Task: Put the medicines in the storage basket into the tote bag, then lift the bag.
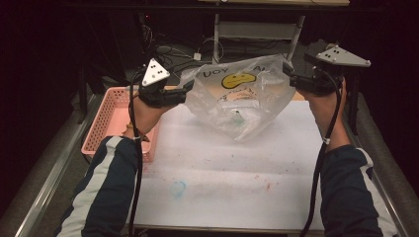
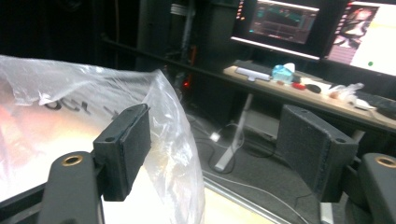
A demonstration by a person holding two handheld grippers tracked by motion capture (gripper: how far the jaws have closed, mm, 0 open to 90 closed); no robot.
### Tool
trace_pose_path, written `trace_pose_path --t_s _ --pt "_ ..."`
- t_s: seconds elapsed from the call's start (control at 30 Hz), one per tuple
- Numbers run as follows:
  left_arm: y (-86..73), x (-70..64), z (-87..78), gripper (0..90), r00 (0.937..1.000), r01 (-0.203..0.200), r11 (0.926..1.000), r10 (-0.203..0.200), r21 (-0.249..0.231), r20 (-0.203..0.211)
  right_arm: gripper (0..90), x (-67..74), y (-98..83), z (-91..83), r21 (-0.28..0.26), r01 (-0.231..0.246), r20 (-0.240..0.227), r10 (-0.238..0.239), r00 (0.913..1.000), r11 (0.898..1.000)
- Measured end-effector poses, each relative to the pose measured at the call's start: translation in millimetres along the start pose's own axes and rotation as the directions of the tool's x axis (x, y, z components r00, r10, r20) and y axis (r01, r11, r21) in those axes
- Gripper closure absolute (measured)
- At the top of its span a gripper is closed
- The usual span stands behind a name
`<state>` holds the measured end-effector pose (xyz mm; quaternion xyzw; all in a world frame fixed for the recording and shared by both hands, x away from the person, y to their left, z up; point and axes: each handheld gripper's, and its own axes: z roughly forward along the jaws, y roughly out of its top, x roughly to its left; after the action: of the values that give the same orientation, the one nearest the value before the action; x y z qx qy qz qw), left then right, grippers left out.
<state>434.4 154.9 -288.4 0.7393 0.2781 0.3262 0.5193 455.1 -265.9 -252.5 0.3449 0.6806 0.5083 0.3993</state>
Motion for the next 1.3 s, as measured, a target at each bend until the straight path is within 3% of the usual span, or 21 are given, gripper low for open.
trace_pose_path --t_s 0.4,0.57,0.77,0.83,0.93,1.03,1.1,1.17,1.3 --pt "-6.6 -15.7 -53.4 21.6 0.9964 -0.070 0.9970 0.071 -0.035 0.046 24.6 16.0 -9.3 -30.8 -0.023 0.028 -0.057 -0.030 0.9979 0.999" --pt "-30.0 -30.7 -73.1 21.5 0.9885 -0.144 0.9895 0.143 0.012 0.049 23.4 23.7 -19.1 -44.2 -0.013 0.042 -0.083 -0.043 0.9956 0.999" --pt "-71.1 -42.0 -92.3 21.5 0.9824 -0.184 0.9811 0.182 0.059 0.043 22.4 27.4 -40.6 -65.3 -0.011 0.022 -0.121 -0.024 0.9924 1.000" --pt "-83.8 -45.2 -98.5 21.5 0.9813 -0.189 0.9799 0.186 0.064 0.049 21.5 29.4 -50.7 -72.6 -0.006 0.025 -0.124 -0.026 0.9920 1.000" --pt "-100.9 -48.8 -106.0 21.4 0.9860 -0.154 0.9855 0.148 0.072 0.077 20.6 31.5 -66.5 -83.8 0.001 0.015 -0.136 -0.015 0.9906 1.000" --pt "-114.2 -54.1 -109.4 21.4 0.9854 -0.158 0.9822 0.150 0.101 0.079 19.9 34.3 -78.2 -96.4 0.007 0.000 -0.154 0.001 0.9880 1.000" --pt "-123.4 -56.9 -113.6 21.4 0.9876 -0.146 0.9842 0.139 0.100 0.074 19.7 38.8 -85.0 -104.4 0.010 -0.006 -0.165 0.007 0.9862 1.000" --pt "-129.7 -58.7 -117.6 21.3 0.9884 -0.136 0.9854 0.128 0.103 0.082 19.0 45.5 -91.4 -111.7 0.024 0.015 -0.163 -0.011 0.9866 1.000" --pt "-142.1 -62.4 -125.5 18.1 0.9857 -0.156 0.9793 0.146 0.129 0.084 18.2 55.4 -109.2 -125.2 0.040 0.014 -0.185 -0.006 0.9827 0.999"
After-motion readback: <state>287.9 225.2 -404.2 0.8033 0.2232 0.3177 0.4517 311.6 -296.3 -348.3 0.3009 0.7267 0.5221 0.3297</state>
